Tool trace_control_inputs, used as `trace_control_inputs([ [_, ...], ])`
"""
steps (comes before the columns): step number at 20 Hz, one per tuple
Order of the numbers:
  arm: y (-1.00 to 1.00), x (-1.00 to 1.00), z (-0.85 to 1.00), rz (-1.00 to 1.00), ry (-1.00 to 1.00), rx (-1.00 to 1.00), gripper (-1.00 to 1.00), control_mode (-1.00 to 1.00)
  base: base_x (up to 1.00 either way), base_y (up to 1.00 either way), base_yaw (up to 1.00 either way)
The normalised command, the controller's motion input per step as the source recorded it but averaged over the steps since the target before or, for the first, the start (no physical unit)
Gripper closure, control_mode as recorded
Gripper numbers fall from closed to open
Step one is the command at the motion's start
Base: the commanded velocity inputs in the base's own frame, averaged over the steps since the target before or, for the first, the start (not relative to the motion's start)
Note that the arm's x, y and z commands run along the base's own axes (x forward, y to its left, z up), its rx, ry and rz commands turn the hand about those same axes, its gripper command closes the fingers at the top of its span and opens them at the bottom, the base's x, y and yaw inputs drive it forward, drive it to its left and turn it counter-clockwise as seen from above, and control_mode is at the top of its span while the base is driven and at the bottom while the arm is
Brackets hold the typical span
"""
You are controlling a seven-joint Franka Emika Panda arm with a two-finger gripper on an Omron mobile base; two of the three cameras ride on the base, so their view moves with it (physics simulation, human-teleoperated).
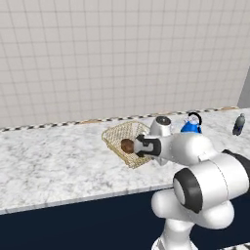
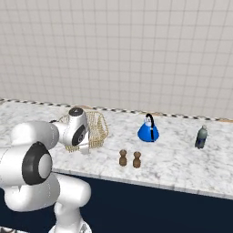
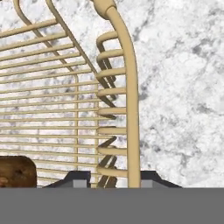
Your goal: Open the cabinet, pick up the bread from the cabinet and place it in the basket. Then move the basket to the dining counter.
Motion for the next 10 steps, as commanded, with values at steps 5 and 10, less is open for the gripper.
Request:
trace_control_inputs([
  [5, -0.02, -0.46, 0.18, 0.11, 0.01, -0.07, -1.00, -1.00, 0.00, 0.00, 0.00],
  [10, -0.13, -0.71, 0.47, 0.11, -0.03, -0.03, -1.00, -1.00, 0.00, 0.00, 0.00],
])
